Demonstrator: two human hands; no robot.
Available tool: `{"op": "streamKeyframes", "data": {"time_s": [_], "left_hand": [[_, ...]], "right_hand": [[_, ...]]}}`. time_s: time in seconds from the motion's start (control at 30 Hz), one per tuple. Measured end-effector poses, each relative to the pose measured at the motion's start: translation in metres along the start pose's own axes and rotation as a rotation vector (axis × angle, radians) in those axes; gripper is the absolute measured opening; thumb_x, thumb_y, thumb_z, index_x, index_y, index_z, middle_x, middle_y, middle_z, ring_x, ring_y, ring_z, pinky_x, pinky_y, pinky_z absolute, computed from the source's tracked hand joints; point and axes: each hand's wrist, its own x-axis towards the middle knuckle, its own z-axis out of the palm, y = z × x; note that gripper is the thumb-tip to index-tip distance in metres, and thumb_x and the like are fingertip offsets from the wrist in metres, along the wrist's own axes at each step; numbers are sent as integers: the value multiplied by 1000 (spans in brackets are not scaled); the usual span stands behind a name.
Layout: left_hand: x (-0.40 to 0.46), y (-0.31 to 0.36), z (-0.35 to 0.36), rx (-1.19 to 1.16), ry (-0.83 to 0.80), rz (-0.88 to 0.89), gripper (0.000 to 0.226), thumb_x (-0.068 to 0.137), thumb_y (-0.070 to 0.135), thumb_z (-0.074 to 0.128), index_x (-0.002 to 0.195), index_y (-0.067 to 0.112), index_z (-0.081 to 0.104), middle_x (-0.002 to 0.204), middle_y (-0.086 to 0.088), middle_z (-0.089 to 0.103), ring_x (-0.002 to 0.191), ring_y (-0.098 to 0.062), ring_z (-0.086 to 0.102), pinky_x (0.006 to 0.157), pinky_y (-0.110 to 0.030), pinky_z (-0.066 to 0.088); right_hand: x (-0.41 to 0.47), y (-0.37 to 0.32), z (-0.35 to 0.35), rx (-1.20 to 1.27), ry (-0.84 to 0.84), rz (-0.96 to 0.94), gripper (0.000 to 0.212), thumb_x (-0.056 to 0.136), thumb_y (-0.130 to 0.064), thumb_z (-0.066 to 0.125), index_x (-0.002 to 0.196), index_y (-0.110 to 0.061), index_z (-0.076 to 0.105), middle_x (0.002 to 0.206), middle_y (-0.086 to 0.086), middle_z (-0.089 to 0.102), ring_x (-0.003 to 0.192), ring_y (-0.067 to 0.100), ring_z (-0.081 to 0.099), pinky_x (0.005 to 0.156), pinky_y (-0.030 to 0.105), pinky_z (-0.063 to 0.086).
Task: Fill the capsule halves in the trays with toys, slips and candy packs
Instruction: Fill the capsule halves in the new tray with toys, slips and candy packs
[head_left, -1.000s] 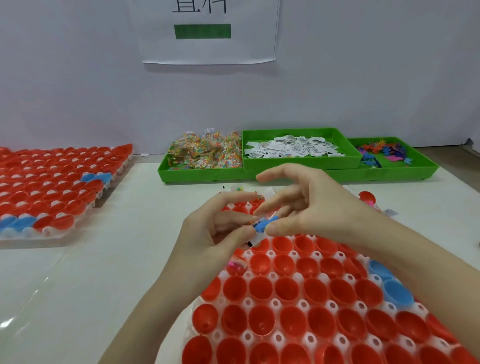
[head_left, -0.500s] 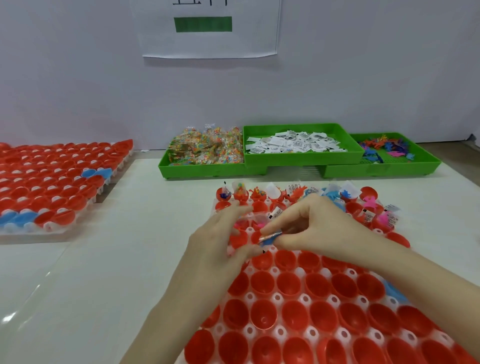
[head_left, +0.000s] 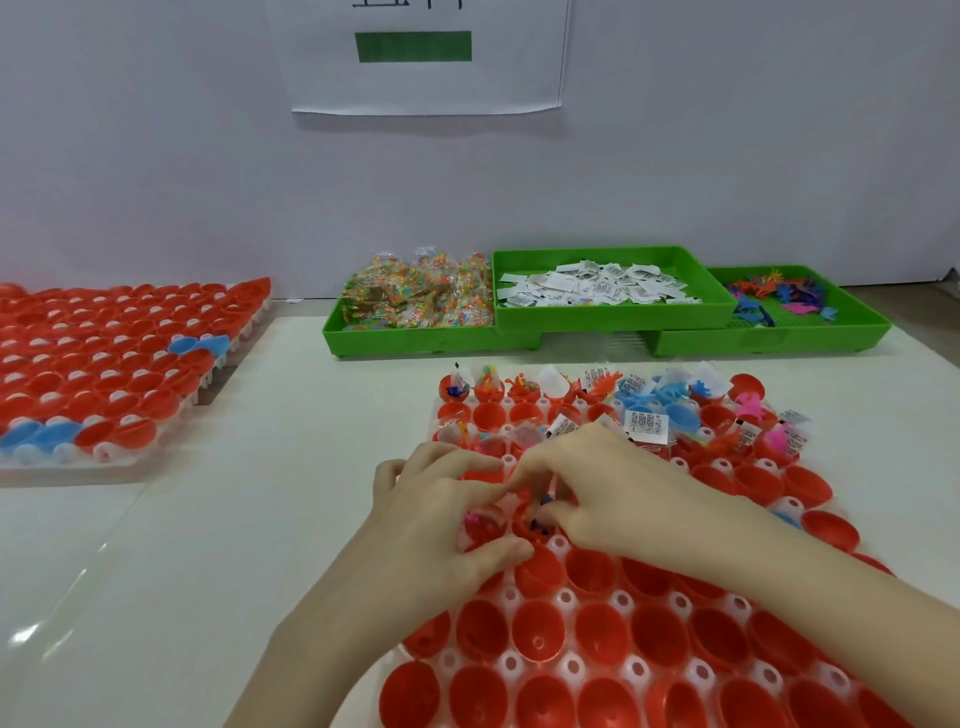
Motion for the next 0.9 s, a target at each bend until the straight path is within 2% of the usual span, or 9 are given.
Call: {"op": "streamKeyframes", "data": {"time_s": [0.1,0.23,0.37,0.43,0.5,0.63,0.77,0.83,0.9], "left_hand": [[0,1,-1,-1,-6,-19,47,80,60,51,123,41,53,136,30,32,130,5,11,93,-21,7],[0,5,-5,-37,19,7,51,76,67,49,121,43,53,132,34,32,131,8,12,98,-20,7],[2,7,-26,-406,241,13,46,56,73,47,91,48,64,105,37,57,113,12,43,104,-31,28],[15,-3,-35,-442,356,22,27,64,65,64,81,45,67,101,36,59,102,14,50,95,-17,35],[39,-19,-46,-482,428,-42,8,73,42,70,78,36,69,88,25,67,91,12,56,79,-2,37],[103,-71,-51,-552,465,-293,19,87,22,61,100,10,69,97,-1,67,91,-13,60,80,-21,42],[153,-112,-44,-372,430,-422,33,93,21,52,119,2,59,122,-17,59,114,-31,52,95,-36,38],[170,-123,-39,-242,338,-492,43,94,31,47,128,5,52,131,-17,53,120,-33,47,93,-35,37],[183,-129,-31,-84,186,-577,58,92,48,42,136,11,42,138,-13,47,125,-31,43,97,-37,35]], "right_hand": [[-2,0,-3,-35,42,-36,24,80,-14,64,99,-27,63,87,-11,66,65,-3,44,65,19,39],[-9,-3,-8,-214,58,-166,15,83,-22,60,94,-29,69,89,-12,59,87,8,45,78,27,37],[-11,1,-21,-114,31,-137,25,77,-37,67,102,-34,67,100,-16,55,93,1,46,80,21,33],[-12,9,-36,15,34,-89,27,71,-45,70,96,-36,68,91,-20,58,82,-3,47,73,18,38],[-11,24,-57,186,125,-24,22,66,-48,70,82,-34,71,77,-23,63,69,-4,52,62,13,42],[-1,98,-98,255,597,204,11,74,-30,70,67,-22,70,59,-11,64,52,-5,51,49,5,36],[14,192,-109,193,900,618,15,85,-17,61,93,-7,70,93,14,69,71,0,59,69,19,42],[22,226,-107,127,772,745,26,88,-15,56,110,-3,64,113,18,64,105,22,59,85,31,41],[33,247,-105,50,586,777,36,90,-14,54,124,-3,55,129,16,54,117,29,51,93,32,38]]}}
